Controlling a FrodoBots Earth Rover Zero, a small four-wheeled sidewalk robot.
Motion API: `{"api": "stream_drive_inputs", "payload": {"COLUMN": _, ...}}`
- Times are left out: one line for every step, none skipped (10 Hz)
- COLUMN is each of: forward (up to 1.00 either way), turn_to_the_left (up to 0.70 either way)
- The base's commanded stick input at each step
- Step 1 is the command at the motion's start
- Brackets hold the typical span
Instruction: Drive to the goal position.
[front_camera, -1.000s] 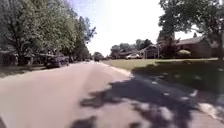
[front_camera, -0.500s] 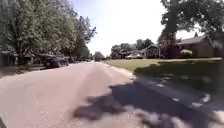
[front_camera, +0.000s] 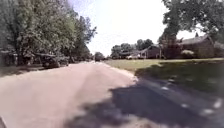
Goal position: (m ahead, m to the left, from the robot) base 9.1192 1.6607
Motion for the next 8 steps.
{"api": "stream_drive_inputs", "payload": {"forward": 0.5, "turn_to_the_left": 0.0}}
{"api": "stream_drive_inputs", "payload": {"forward": 0.5, "turn_to_the_left": 0.0}}
{"api": "stream_drive_inputs", "payload": {"forward": 0.5, "turn_to_the_left": 0.0}}
{"api": "stream_drive_inputs", "payload": {"forward": 0.5, "turn_to_the_left": 0.0}}
{"api": "stream_drive_inputs", "payload": {"forward": 0.5, "turn_to_the_left": 0.0}}
{"api": "stream_drive_inputs", "payload": {"forward": 0.5, "turn_to_the_left": 0.0}}
{"api": "stream_drive_inputs", "payload": {"forward": 0.5, "turn_to_the_left": 0.0}}
{"api": "stream_drive_inputs", "payload": {"forward": 0.5, "turn_to_the_left": 0.0}}
